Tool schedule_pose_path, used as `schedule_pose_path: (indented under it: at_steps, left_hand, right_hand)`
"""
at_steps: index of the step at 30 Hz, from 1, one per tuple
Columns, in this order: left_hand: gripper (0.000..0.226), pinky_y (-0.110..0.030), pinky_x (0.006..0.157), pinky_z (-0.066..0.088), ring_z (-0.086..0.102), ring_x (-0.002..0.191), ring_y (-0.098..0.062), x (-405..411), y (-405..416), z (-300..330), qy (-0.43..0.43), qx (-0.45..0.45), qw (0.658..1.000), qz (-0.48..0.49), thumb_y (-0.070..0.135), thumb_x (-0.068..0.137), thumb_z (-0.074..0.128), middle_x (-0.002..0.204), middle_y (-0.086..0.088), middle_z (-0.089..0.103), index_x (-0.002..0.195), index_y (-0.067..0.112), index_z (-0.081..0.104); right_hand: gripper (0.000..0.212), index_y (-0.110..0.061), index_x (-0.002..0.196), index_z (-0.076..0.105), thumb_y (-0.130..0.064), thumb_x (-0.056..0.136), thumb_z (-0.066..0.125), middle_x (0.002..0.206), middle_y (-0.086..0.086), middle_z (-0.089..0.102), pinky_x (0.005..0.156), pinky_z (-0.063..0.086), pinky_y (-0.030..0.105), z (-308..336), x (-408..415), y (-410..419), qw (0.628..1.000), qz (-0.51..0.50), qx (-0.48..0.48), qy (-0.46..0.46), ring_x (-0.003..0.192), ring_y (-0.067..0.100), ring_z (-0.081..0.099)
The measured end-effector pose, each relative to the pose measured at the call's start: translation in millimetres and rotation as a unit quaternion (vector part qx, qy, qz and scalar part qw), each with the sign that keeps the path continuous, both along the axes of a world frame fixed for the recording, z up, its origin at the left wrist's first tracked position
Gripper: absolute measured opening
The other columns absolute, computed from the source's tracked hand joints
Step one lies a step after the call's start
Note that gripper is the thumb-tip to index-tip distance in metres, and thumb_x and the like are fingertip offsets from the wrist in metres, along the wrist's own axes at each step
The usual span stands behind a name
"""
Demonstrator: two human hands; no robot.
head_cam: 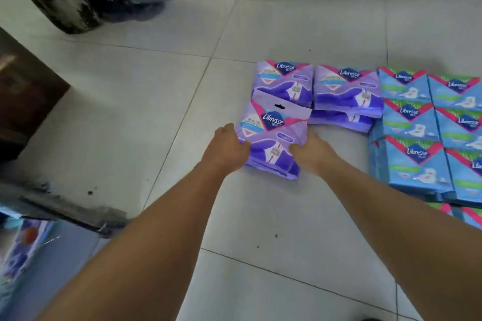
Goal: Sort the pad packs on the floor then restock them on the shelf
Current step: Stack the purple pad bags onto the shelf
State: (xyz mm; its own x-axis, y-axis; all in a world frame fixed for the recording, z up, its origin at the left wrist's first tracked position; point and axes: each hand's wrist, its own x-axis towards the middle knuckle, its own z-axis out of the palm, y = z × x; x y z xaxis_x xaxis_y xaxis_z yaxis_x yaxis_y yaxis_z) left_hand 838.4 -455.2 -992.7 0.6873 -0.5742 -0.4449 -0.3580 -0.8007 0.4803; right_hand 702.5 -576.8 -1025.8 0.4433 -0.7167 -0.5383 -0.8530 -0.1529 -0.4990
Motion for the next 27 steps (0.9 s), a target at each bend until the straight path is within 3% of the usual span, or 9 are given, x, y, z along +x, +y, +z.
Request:
schedule_pose_path:
  at_steps: [2, 6, 10, 12, 15, 17, 19, 23, 27]
  left_hand:
    - [0.061, -0.025, 0.085, 0.045, 0.049, 0.127, -0.023, 9, -8, -31, 0.055, -0.017, 0.998, 0.037, 0.035, 0.096, 0.056, 0.143, -0.005, 0.044, 0.146, 0.011, 0.03]
    - [0.056, -0.039, 0.095, 0.052, 0.059, 0.113, -0.023, 14, -7, -60, 0.111, -0.084, 0.987, 0.077, 0.042, 0.09, 0.063, 0.13, -0.006, 0.058, 0.134, 0.013, 0.043]
    - [0.051, -0.022, 0.069, 0.05, 0.058, 0.091, -0.012, 3, 13, -49, 0.113, -0.144, 0.97, 0.157, 0.039, 0.086, 0.071, 0.113, -0.002, 0.056, 0.117, 0.013, 0.041]
    - [0.057, -0.018, 0.066, 0.046, 0.057, 0.089, -0.008, -4, 33, -31, 0.115, -0.181, 0.959, 0.185, 0.036, 0.083, 0.075, 0.114, -0.001, 0.055, 0.121, 0.013, 0.038]
    - [0.073, -0.021, 0.072, 0.049, 0.06, 0.098, -0.014, -18, 72, 21, 0.141, -0.204, 0.946, 0.208, 0.03, 0.08, 0.079, 0.118, -0.001, 0.056, 0.137, 0.01, 0.037]
    - [0.043, -0.02, 0.068, 0.054, 0.065, 0.09, -0.015, -31, 103, 64, 0.158, -0.222, 0.943, 0.19, 0.022, 0.081, 0.078, 0.11, 0.0, 0.067, 0.116, 0.011, 0.057]
    - [0.023, -0.025, 0.073, 0.056, 0.069, 0.086, -0.016, -52, 136, 112, 0.152, -0.25, 0.938, 0.186, 0.024, 0.08, 0.078, 0.1, 0.002, 0.072, 0.098, 0.017, 0.065]
    - [0.042, -0.033, 0.072, 0.058, 0.069, 0.086, -0.017, -95, 210, 209, 0.074, -0.255, 0.937, 0.226, 0.045, 0.079, 0.074, 0.097, 0.002, 0.07, 0.107, 0.017, 0.062]
    - [0.031, -0.036, 0.081, 0.056, 0.067, 0.084, -0.015, -123, 293, 297, -0.016, -0.269, 0.93, 0.25, 0.042, 0.078, 0.077, 0.093, 0.004, 0.069, 0.097, 0.023, 0.062]
  right_hand:
    - [0.05, -0.006, 0.137, 0.044, -0.032, 0.095, 0.051, 0.132, 0.019, 0.055, 0.085, 0.042, 0.031, -29, 11, 1, 0.998, -0.055, 0.028, -0.013, 0.118, 0.035, 0.053]
    - [0.054, -0.007, 0.136, 0.046, -0.039, 0.093, 0.05, 0.133, 0.018, 0.054, 0.105, 0.038, 0.04, -48, 25, 8, 0.99, -0.118, 0.01, -0.071, 0.122, 0.038, 0.049]
    - [0.042, -0.011, 0.121, 0.053, -0.041, 0.092, 0.056, 0.122, 0.009, 0.059, 0.084, 0.04, 0.027, -30, 19, 20, 0.966, -0.168, -0.02, -0.197, 0.111, 0.026, 0.055]
    - [0.037, -0.012, 0.117, 0.051, -0.038, 0.091, 0.06, 0.114, 0.004, 0.061, 0.086, 0.043, 0.029, -12, 11, 31, 0.963, -0.141, -0.017, -0.227, 0.106, 0.023, 0.059]
    - [0.039, -0.014, 0.113, 0.048, -0.037, 0.088, 0.067, 0.109, 0.002, 0.062, 0.095, 0.049, 0.042, 29, -6, 45, 0.972, -0.054, 0.003, -0.23, 0.105, 0.024, 0.062]
    - [0.047, -0.012, 0.117, 0.048, -0.04, 0.085, 0.07, 0.112, 0.002, 0.063, 0.092, 0.052, 0.047, 74, -22, 62, 0.976, 0.022, 0.003, -0.216, 0.104, 0.026, 0.063]
    - [0.051, -0.01, 0.122, 0.048, -0.039, 0.086, 0.069, 0.111, 0.0, 0.061, 0.088, 0.054, 0.042, 124, -39, 84, 0.972, 0.071, 0.001, -0.222, 0.1, 0.022, 0.063]
    - [0.048, -0.007, 0.12, 0.052, -0.037, 0.086, 0.069, 0.097, -0.004, 0.062, 0.06, 0.046, 0.018, 221, -71, 148, 0.957, 0.138, 0.007, -0.256, 0.078, 0.01, 0.06]
    - [0.066, -0.013, 0.11, 0.061, -0.061, 0.065, 0.062, 0.097, -0.006, 0.071, 0.073, 0.055, 0.033, 296, -78, 211, 0.934, 0.202, -0.015, -0.296, 0.084, 0.012, 0.068]
